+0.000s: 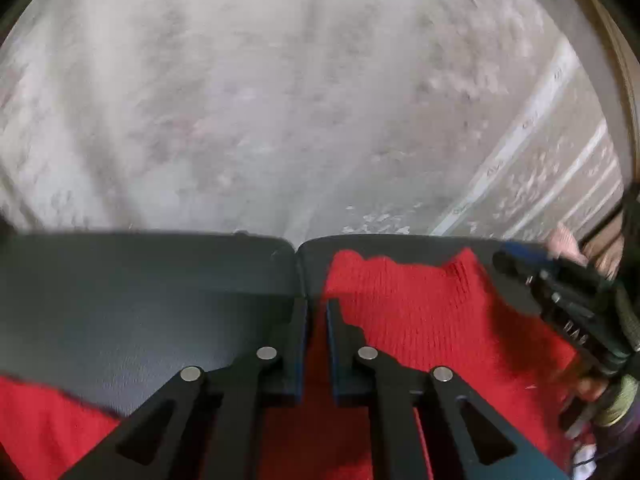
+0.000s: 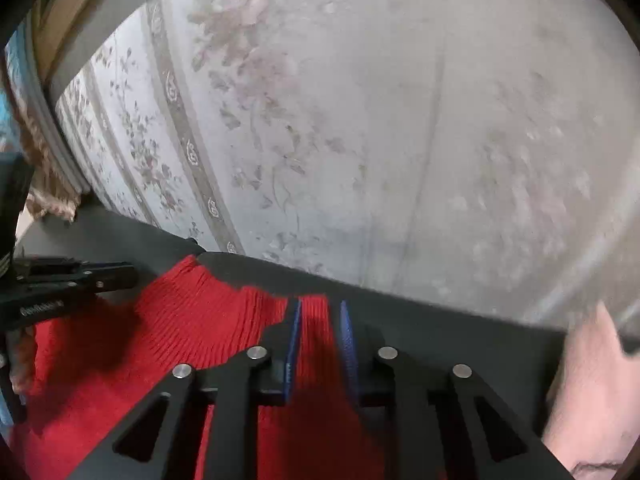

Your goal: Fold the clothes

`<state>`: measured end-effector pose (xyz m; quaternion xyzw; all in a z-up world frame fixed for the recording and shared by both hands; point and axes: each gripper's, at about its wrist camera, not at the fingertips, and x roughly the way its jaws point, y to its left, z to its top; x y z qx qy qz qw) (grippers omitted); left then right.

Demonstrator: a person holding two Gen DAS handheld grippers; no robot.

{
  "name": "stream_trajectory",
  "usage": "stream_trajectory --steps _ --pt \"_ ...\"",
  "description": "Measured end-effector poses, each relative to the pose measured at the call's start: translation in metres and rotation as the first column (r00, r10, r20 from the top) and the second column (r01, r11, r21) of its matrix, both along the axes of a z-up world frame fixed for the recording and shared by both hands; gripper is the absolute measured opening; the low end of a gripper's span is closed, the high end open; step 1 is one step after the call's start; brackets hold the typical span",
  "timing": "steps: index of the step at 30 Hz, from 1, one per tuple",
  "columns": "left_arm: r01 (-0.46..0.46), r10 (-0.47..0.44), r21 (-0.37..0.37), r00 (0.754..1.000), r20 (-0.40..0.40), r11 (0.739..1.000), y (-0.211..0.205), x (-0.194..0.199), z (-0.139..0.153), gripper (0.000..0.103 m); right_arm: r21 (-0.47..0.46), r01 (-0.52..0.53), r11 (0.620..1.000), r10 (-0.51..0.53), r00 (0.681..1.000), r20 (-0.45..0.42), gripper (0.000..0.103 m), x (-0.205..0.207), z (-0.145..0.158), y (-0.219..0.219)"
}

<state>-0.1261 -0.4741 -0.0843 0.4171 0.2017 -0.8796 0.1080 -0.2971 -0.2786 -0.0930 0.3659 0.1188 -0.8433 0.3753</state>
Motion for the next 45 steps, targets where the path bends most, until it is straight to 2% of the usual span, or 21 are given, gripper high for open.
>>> stream_trajectory --steps 3,4,5,7,9,10,11,12,13,14,19,23,24,26,29,33,38,39,40,43,45 --pt "-0.046 0.044 -0.016 0.994 -0.096 0.999 -0.011 0.039 0.019 0.01 -0.085 -0.056 0.995 0.057 0.998 0.006 0.028 0.026 0.01 0.021" --pt "-0.048 0.045 -0.027 0.993 -0.106 0.998 -0.015 0.049 0.022 0.01 -0.104 -0.078 0.992 0.079 0.997 0.012 0.035 0.039 0.011 0.025" --pt "-0.056 0.05 -0.058 0.994 -0.092 0.997 -0.016 0.059 0.018 0.01 -0.123 -0.103 0.987 0.107 0.994 0.02 0.045 0.054 0.01 0.028" --pt "-0.077 0.071 -0.133 0.996 -0.045 0.988 -0.014 0.079 0.006 0.01 -0.114 -0.149 0.982 0.153 0.988 0.023 0.056 0.079 0.001 0.029" --pt "-0.118 0.122 -0.187 0.992 0.009 0.975 -0.017 0.094 -0.012 0.01 -0.063 -0.172 0.983 0.174 0.984 0.023 0.059 0.1 -0.016 0.025" --pt "-0.145 0.157 -0.231 0.987 0.035 0.962 -0.019 0.102 -0.023 0.01 -0.06 -0.176 0.983 0.179 0.982 0.053 0.059 0.105 -0.027 0.023" --pt "-0.165 0.178 -0.265 0.984 0.027 0.95 -0.02 0.11 -0.029 0.011 -0.059 -0.175 0.983 0.18 0.98 0.086 0.061 0.107 -0.036 0.019" --pt "-0.187 0.198 -0.267 0.98 0.014 0.945 -0.024 0.116 -0.03 0.013 -0.049 -0.179 0.983 0.182 0.979 0.087 0.063 0.109 -0.039 0.013" --pt "-0.216 0.226 -0.247 0.974 0.01 0.944 -0.032 0.121 -0.03 0.013 -0.038 -0.182 0.983 0.185 0.979 0.088 0.071 0.11 -0.042 0.007" --pt "-0.248 0.255 -0.224 0.967 0.006 0.943 -0.04 0.125 -0.031 0.013 -0.029 -0.187 0.982 0.189 0.978 0.089 0.086 0.111 -0.044 0.0" --pt "-0.285 0.296 -0.228 0.955 0.017 0.931 -0.056 0.122 -0.038 0.013 0.041 -0.238 0.97 0.235 0.97 0.061 0.103 0.112 -0.052 -0.036" --pt "-0.277 0.307 -0.279 0.949 0.069 0.92 -0.05 0.116 -0.028 0.013 0.05 -0.25 0.967 0.247 0.967 0.054 0.103 0.116 -0.059 -0.036" --pt "-0.289 0.319 -0.266 0.945 0.074 0.919 -0.047 0.117 -0.022 0.013 0.036 -0.246 0.969 0.243 0.968 0.062 0.103 0.114 -0.057 -0.031" --pt "-0.291 0.296 -0.193 0.955 -0.002 0.937 -0.022 0.135 -0.002 0.013 0.023 -0.222 0.975 0.22 0.974 0.058 0.093 0.117 -0.048 -0.016" --pt "-0.242 0.23 -0.177 0.97 -0.084 0.954 0.026 0.166 0.014 0.014 -0.021 -0.205 0.979 0.205 0.978 0.037 0.092 0.139 -0.029 0.017" --pt "-0.193 0.184 -0.135 0.98 -0.077 0.972 0.08 0.205 0.004 0.014 -0.071 -0.226 0.972 0.23 0.971 0.058 0.092 0.196 -0.021 0.072" --pt "-0.221 0.221 -0.134 0.975 -0.01 0.966 0.114 0.26 -0.022 0.014 -0.002 -0.188 0.982 0.188 0.976 0.108 0.094 0.265 -0.057 0.138" --pt "-0.244 0.242 -0.124 0.97 -0.028 0.962 0.114 0.274 -0.024 0.015 0.01 -0.183 0.983 0.182 0.98 0.082 0.094 0.276 -0.062 0.15" --pt "-0.263 0.259 -0.111 0.965 -0.045 0.959 0.113 0.284 -0.025 0.016 0.011 -0.177 0.984 0.176 0.983 0.053 0.095 0.282 -0.062 0.159" --pt "-0.296 0.291 -0.09 0.955 -0.058 0.951 0.11 0.303 -0.025 0.017 -0.02 -0.147 0.989 0.148 0.987 0.065 0.096 0.279 -0.065 0.172" --pt "-0.284 0.279 -0.125 0.959 -0.054 0.951 0.114 0.306 -0.022 0.017 -0.043 -0.134 0.99 0.137 0.987 0.086 0.098 0.272 -0.065 0.172"
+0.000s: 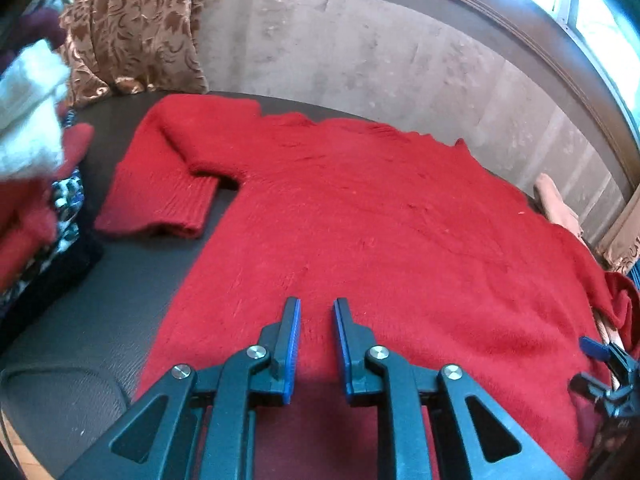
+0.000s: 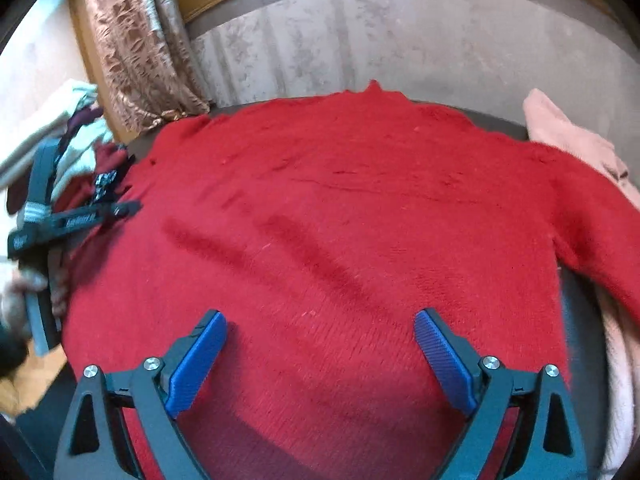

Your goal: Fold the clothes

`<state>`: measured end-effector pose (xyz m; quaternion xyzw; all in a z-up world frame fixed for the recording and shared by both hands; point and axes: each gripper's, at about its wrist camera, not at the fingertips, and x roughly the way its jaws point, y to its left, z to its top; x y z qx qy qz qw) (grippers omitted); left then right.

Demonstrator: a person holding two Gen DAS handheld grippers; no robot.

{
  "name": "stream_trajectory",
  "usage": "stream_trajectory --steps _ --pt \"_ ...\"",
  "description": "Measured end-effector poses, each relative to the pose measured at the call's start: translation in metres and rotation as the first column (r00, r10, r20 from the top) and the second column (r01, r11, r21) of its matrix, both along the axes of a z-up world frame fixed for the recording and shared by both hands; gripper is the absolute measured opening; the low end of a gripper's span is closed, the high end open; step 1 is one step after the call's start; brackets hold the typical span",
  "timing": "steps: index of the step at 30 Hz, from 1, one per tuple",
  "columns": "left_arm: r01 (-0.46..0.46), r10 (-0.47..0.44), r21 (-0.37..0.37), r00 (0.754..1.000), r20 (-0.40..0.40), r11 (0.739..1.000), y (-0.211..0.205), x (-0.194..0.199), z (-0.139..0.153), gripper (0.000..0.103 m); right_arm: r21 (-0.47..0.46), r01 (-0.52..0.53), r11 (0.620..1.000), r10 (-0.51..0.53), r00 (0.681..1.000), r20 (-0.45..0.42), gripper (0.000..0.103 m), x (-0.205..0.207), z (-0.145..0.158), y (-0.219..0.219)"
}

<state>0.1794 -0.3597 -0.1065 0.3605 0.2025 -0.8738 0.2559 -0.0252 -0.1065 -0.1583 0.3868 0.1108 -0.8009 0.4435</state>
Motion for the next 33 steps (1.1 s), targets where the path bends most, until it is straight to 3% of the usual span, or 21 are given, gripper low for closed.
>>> stream_trajectory --steps 4,7,8,11,17,19,22,23,24,25,26,28,29,31,33 --pt "-0.003 0.003 -0.017 0.999 0.05 1.0 0.003 -0.01 0.005 0.017 -0.034 0.045 0.998 -0.043 0.998 0.043 0.098 -0.003 0.005 0.011" --pt "-0.026 0.027 -0.023 0.998 0.059 0.999 0.003 -0.015 0.006 0.02 -0.095 0.18 0.979 -0.177 0.984 0.034 0.097 0.004 0.028 0.049" --pt "-0.031 0.033 -0.039 0.998 0.046 0.999 0.005 -0.013 0.005 0.02 -0.113 0.223 0.968 -0.225 0.974 -0.007 0.097 0.007 0.038 0.067" --pt "-0.044 0.045 -0.058 0.999 0.013 0.997 0.009 -0.009 0.004 0.02 -0.072 0.363 0.929 -0.37 0.915 -0.16 0.097 0.009 0.062 0.119" --pt "-0.05 0.05 -0.006 0.999 -0.022 0.999 0.001 -0.004 0.005 0.02 -0.006 0.627 0.779 -0.582 0.719 -0.379 0.103 -0.008 0.082 0.235" --pt "-0.05 0.05 -0.009 0.999 -0.021 0.999 0.002 -0.005 0.006 0.02 0.049 0.638 0.768 -0.581 0.728 -0.363 0.103 -0.028 0.074 0.252" --pt "-0.05 0.05 -0.021 0.999 -0.015 0.999 0.004 -0.006 0.006 0.02 0.16 0.614 0.773 -0.552 0.775 -0.309 0.102 -0.059 0.05 0.259" --pt "-0.051 0.05 -0.022 0.999 -0.014 0.998 0.003 -0.006 0.006 0.02 0.193 0.606 0.771 -0.551 0.788 -0.275 0.091 -0.07 0.043 0.26" --pt "-0.051 0.051 -0.021 0.999 -0.016 0.998 0.003 -0.006 0.006 0.02 0.219 0.601 0.769 -0.56 0.798 -0.224 0.077 -0.079 0.037 0.26" --pt "-0.051 0.051 -0.018 0.999 -0.019 0.999 0.002 -0.005 0.006 0.02 0.229 0.597 0.769 -0.576 0.802 -0.157 0.039 -0.088 0.031 0.264" --pt "-0.052 0.052 -0.016 0.998 -0.021 0.999 0.002 -0.005 0.005 0.02 0.197 0.606 0.771 -0.609 0.791 -0.054 0.019 -0.095 0.029 0.273" --pt "-0.052 0.051 -0.015 0.998 -0.026 0.999 0.002 -0.005 0.005 0.02 0.099 0.646 0.757 -0.653 0.75 0.106 0.018 -0.097 0.035 0.294" --pt "-0.05 0.05 -0.015 0.998 -0.027 0.999 0.001 -0.005 0.005 0.02 0.044 0.646 0.762 -0.641 0.744 0.186 0.018 -0.096 0.039 0.3" --pt "-0.05 0.049 -0.015 0.998 -0.03 0.999 0.0 -0.005 0.004 0.021 -0.091 0.622 0.778 -0.559 0.751 0.353 0.018 -0.091 0.049 0.304" --pt "-0.05 0.05 -0.01 0.998 -0.037 0.999 0.0 -0.004 0.004 0.021 -0.209 0.583 0.785 -0.466 0.778 0.422 0.018 -0.085 0.062 0.295"
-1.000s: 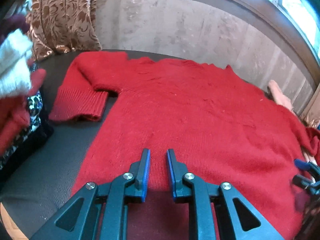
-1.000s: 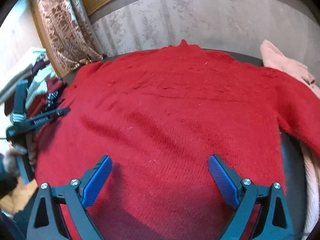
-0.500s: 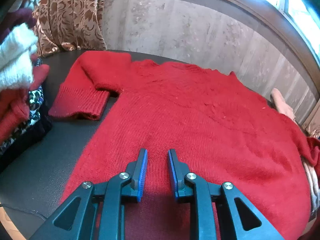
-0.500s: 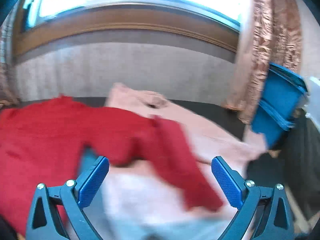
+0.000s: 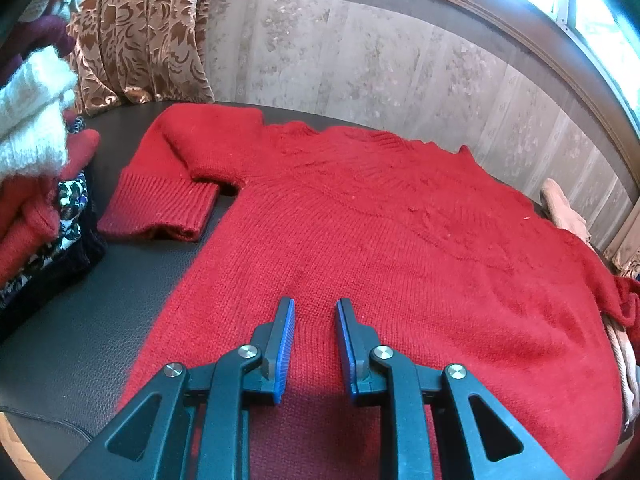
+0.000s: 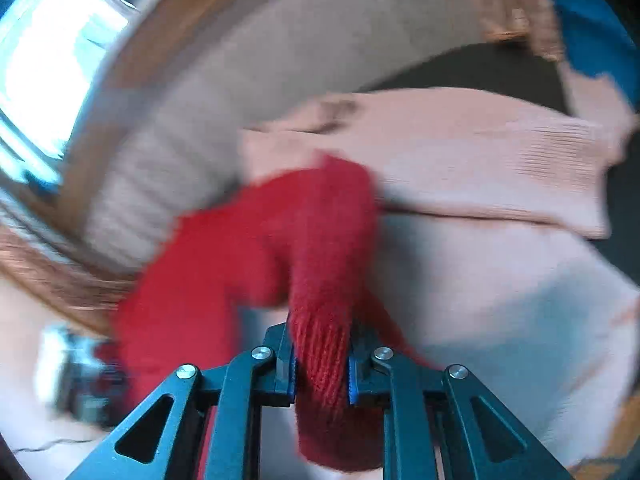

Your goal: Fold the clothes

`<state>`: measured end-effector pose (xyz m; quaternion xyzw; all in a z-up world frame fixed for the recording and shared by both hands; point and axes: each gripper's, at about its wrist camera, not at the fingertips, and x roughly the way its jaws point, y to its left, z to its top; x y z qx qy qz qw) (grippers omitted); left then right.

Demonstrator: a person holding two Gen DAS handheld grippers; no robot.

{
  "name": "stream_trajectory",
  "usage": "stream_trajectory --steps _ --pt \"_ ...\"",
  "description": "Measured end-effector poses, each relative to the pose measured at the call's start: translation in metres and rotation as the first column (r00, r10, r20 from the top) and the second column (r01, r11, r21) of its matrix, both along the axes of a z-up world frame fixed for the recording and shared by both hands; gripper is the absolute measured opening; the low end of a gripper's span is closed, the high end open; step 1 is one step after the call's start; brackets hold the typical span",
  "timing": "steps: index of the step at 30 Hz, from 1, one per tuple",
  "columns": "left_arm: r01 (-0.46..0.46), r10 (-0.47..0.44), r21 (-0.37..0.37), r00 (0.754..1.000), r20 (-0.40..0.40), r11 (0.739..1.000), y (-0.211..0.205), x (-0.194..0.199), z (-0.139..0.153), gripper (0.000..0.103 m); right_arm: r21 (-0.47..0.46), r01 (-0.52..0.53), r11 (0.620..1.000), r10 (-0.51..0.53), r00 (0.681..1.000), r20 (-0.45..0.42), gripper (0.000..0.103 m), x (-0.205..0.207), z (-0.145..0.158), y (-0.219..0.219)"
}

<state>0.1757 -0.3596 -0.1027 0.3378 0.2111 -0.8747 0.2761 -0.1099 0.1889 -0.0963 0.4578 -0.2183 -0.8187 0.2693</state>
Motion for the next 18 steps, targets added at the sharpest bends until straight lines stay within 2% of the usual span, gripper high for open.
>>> stream_trajectory --steps 2,6,10,13,15,16,17,18 --pt "0.0 0.0 0.008 1.0 -0.009 1.0 -0.001 0.001 -0.001 0.021 -0.113 -0.03 0.993 0.029 1.0 -0.007 0.018 0.002 0.01 -0.013" --pt "0.009 -0.009 0.028 1.0 -0.028 1.0 -0.005 0.003 -0.002 0.021 -0.239 -0.074 0.968 0.072 0.997 -0.019 0.018 -0.012 0.019 -0.058" --pt "0.01 -0.008 0.043 0.999 -0.043 0.999 -0.006 0.005 -0.002 0.021 -0.369 -0.151 0.917 0.155 0.988 -0.018 0.018 -0.032 0.028 -0.124" --pt "0.011 -0.008 0.046 0.999 -0.048 0.999 -0.005 0.006 -0.002 0.021 -0.386 -0.273 0.881 0.29 0.957 -0.014 0.024 -0.036 0.038 -0.202" --pt "0.015 -0.012 0.05 0.998 -0.054 0.999 -0.006 0.006 -0.002 0.021 -0.386 -0.351 0.853 0.384 0.923 0.008 0.039 -0.036 0.039 -0.25" --pt "0.019 -0.016 0.058 0.998 -0.059 0.998 -0.007 0.007 -0.002 0.022 -0.374 -0.392 0.841 0.425 0.905 0.008 0.05 -0.036 0.041 -0.271" --pt "0.023 -0.019 0.067 0.998 -0.062 0.998 -0.008 0.007 -0.002 0.022 -0.347 -0.421 0.838 0.447 0.894 -0.006 0.058 -0.032 0.044 -0.289" --pt "0.026 -0.021 0.075 0.998 -0.063 0.997 -0.009 0.008 -0.002 0.022 -0.333 -0.439 0.835 0.459 0.888 -0.019 0.061 -0.028 0.046 -0.299"
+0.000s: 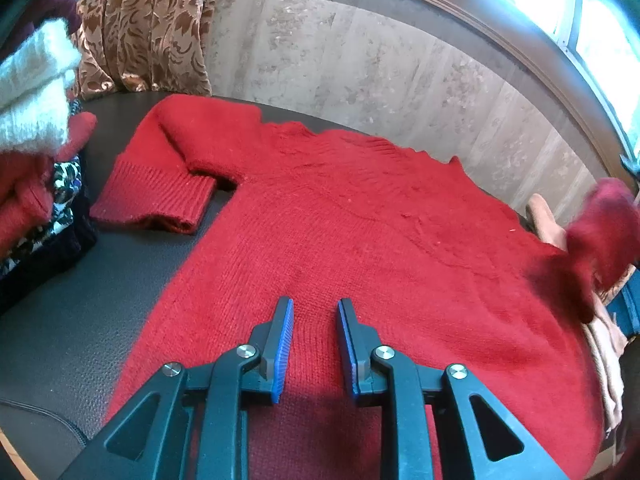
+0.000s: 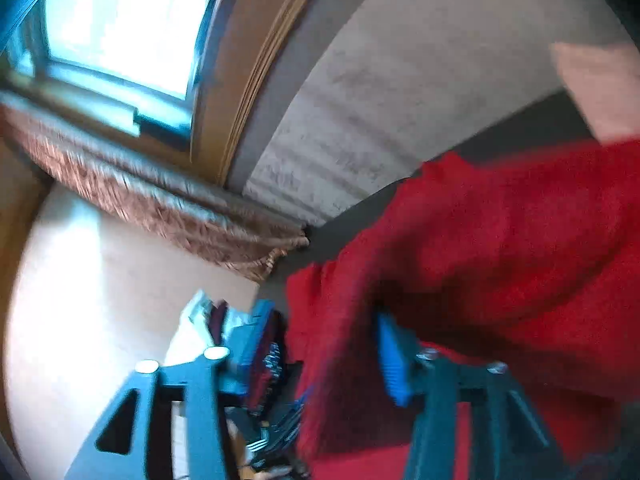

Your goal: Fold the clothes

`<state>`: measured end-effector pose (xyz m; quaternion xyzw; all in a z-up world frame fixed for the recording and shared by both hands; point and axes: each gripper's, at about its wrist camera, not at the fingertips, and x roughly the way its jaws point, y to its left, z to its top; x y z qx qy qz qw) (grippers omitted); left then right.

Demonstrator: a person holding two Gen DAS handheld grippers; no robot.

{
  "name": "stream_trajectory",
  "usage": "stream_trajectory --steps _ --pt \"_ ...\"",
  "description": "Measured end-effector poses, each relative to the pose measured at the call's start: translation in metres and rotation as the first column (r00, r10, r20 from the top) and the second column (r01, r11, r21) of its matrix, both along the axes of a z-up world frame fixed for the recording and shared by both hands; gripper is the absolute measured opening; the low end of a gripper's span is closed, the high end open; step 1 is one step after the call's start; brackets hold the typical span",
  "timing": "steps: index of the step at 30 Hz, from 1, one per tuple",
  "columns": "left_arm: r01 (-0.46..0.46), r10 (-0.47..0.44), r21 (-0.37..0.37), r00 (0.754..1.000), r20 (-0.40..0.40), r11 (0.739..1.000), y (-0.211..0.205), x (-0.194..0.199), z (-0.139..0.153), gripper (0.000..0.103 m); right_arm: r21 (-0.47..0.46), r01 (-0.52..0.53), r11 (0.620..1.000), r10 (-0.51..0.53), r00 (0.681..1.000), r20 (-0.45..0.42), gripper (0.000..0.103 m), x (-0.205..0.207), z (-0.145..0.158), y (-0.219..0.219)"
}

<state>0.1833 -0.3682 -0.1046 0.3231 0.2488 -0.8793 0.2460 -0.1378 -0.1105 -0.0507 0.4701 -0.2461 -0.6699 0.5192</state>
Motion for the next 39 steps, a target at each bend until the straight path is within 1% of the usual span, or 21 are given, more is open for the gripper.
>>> stream_trajectory --steps 2,3,5,6,9,11,12,14,15,17,18,20,22,24,29,33,35,36,37,38,39 --pt "0.022 -0.022 0.018 1.0 0.021 1.0 0.0 -0.002 0.004 0.022 0.015 -0.014 1.0 0.015 1.0 -0.026 0.07 0.007 -0.001 -0.013" --pt "0.042 -0.043 0.046 0.999 0.018 0.998 0.0 -0.004 0.008 0.021 0.037 -0.007 0.999 0.009 0.999 -0.042 0.071 0.012 -0.004 -0.012" --pt "0.091 -0.089 0.111 0.996 -0.019 0.99 0.002 -0.006 0.018 0.021 0.087 0.011 0.996 -0.005 0.997 -0.078 0.074 0.018 -0.012 -0.006" --pt "0.112 -0.107 0.119 0.993 -0.045 0.987 0.005 -0.007 0.023 0.021 0.127 0.028 0.992 -0.015 0.995 -0.103 0.075 0.022 -0.02 0.0" --pt "0.218 -0.215 0.077 0.975 -0.055 0.973 0.029 -0.027 0.037 0.023 0.265 0.115 0.957 -0.064 0.979 -0.194 0.076 0.044 -0.046 0.025" --pt "0.29 -0.289 0.027 0.956 -0.041 0.957 0.048 -0.042 0.043 0.024 0.332 0.16 0.93 -0.096 0.975 -0.202 0.077 0.051 -0.067 0.038" --pt "0.323 -0.324 -0.014 0.946 -0.02 0.946 0.058 -0.05 0.043 0.024 0.352 0.173 0.92 -0.108 0.974 -0.197 0.077 0.053 -0.078 0.043" --pt "0.422 -0.421 -0.078 0.906 0.032 0.903 0.083 -0.066 0.042 0.027 0.366 0.194 0.91 -0.129 0.973 -0.193 0.077 0.058 -0.1 0.057" --pt "0.468 -0.465 -0.064 0.883 0.054 0.881 0.09 -0.075 0.038 0.03 0.32 0.203 0.925 -0.136 0.966 -0.218 0.077 0.062 -0.104 0.063" --pt "0.532 -0.534 0.038 0.843 0.067 0.846 0.096 -0.091 0.029 0.031 0.239 0.214 0.947 -0.15 0.954 -0.259 0.08 0.069 -0.109 0.074" --pt "0.531 -0.538 0.114 0.842 0.04 0.839 0.092 -0.096 0.025 0.032 0.236 0.209 0.949 -0.147 0.956 -0.255 0.082 0.069 -0.107 0.075" --pt "0.508 -0.519 0.241 0.854 -0.023 0.827 0.084 -0.104 0.021 0.034 0.238 0.185 0.953 -0.119 0.957 -0.263 0.091 0.069 -0.105 0.072" --pt "0.48 -0.474 0.29 0.876 -0.095 0.828 0.076 -0.104 0.024 0.038 0.24 0.169 0.956 -0.1 0.956 -0.275 0.094 0.071 -0.102 0.072" --pt "0.46 -0.443 0.292 0.888 -0.127 0.838 0.071 -0.103 0.028 0.044 0.23 0.162 0.96 -0.097 0.957 -0.272 0.095 0.073 -0.104 0.074" --pt "0.426 -0.414 0.314 0.904 -0.108 0.848 0.059 -0.122 0.027 0.046 0.21 0.148 0.966 -0.089 0.959 -0.268 0.098 0.077 -0.103 0.074" --pt "0.4 -0.403 0.337 0.913 -0.064 0.852 0.056 -0.136 0.017 0.046 0.205 0.145 0.968 -0.087 0.959 -0.269 0.099 0.078 -0.103 0.073" --pt "0.361 -0.373 0.355 0.927 -0.035 0.863 0.05 -0.145 0.01 0.045 0.203 0.142 0.969 -0.084 0.96 -0.269 0.1 0.079 -0.103 0.074" --pt "0.331 -0.347 0.383 0.937 -0.028 0.862 0.044 -0.15 0.006 0.043 0.203 0.139 0.969 -0.081 0.96 -0.27 0.101 0.079 -0.103 0.073" --pt "0.303 -0.322 0.418 0.946 -0.027 0.856 0.037 -0.153 0.002 0.036 0.204 0.136 0.97 -0.077 0.96 -0.271 0.102 0.079 -0.102 0.073" --pt "0.285 -0.303 0.439 0.952 -0.029 0.852 0.032 -0.157 0.0 0.015 0.204 0.134 0.97 -0.076 0.959 -0.271 0.102 0.079 -0.103 0.073" --pt "0.273 -0.287 0.442 0.957 -0.038 0.855 0.026 -0.16 0.002 0.008 0.203 0.133 0.97 -0.074 0.959 -0.272 0.102 0.079 -0.102 0.073"
